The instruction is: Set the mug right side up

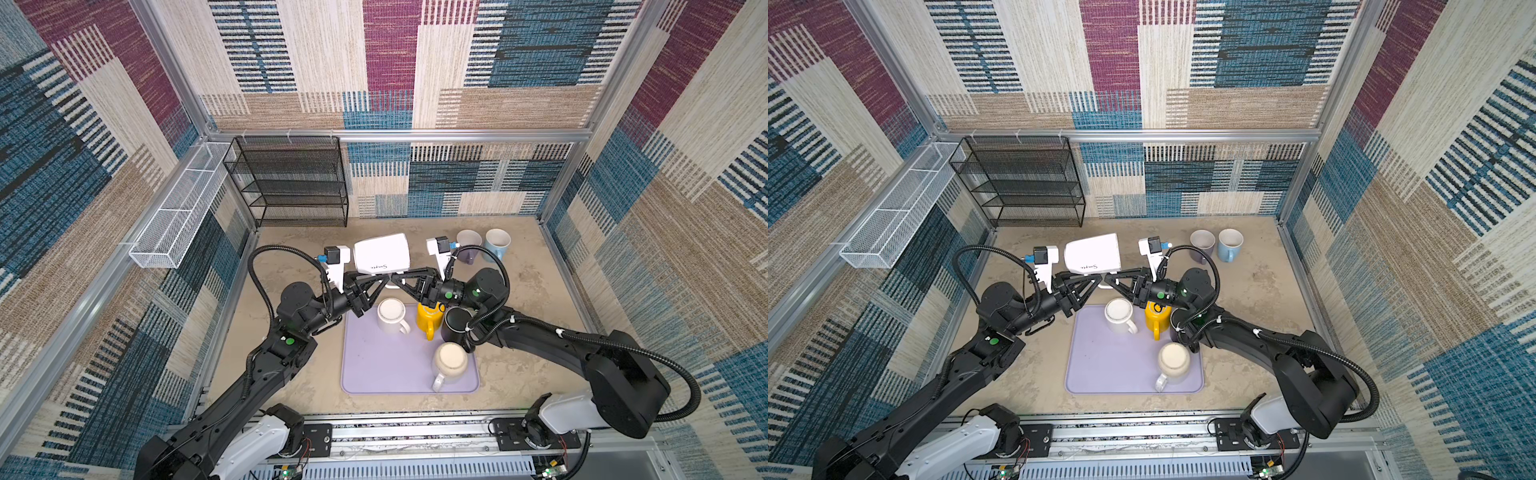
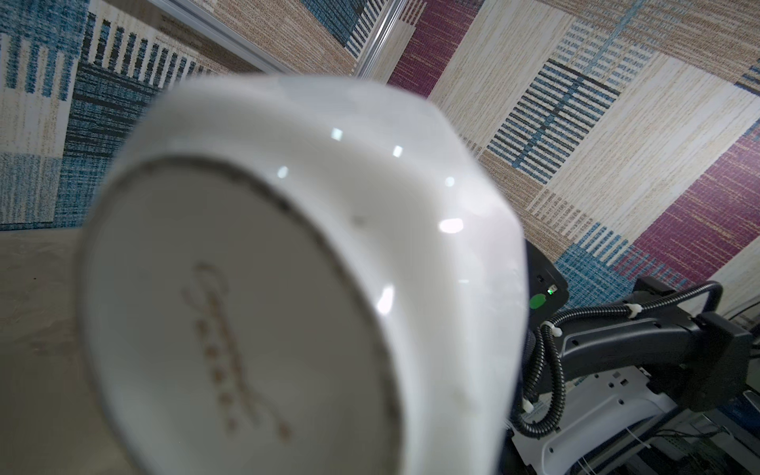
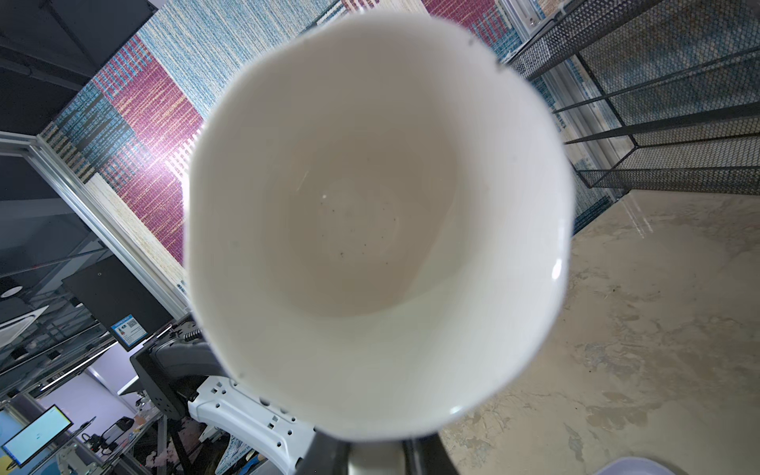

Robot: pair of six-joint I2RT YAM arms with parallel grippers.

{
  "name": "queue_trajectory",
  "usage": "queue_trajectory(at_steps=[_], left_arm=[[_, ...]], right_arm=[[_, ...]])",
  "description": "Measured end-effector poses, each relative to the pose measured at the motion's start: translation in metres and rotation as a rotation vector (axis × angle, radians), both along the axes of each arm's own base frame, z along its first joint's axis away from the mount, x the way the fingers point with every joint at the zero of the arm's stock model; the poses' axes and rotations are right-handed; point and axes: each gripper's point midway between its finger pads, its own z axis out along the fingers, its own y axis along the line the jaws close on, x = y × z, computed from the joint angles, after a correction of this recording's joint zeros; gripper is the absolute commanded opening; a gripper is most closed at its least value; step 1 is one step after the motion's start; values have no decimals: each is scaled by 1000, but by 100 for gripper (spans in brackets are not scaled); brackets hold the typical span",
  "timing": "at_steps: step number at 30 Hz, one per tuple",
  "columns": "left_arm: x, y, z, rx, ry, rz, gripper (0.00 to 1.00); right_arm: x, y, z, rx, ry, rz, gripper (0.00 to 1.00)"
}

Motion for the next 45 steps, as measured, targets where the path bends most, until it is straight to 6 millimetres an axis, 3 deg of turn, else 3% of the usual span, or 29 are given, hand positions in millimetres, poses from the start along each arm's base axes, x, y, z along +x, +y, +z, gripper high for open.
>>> queue_trajectory(at_steps=[15,31,45], left_arm=[[2,4,-11,51,33,30,39],[4,4,-19,82,65,37,32],[11,4,-21,109,96,57,30]], right_arm=[[6,-3,-7,-58,21,-61,0],[12,-17,1,-116,-8,-172,0],[43,-31,6,-226,-4,-339,0]])
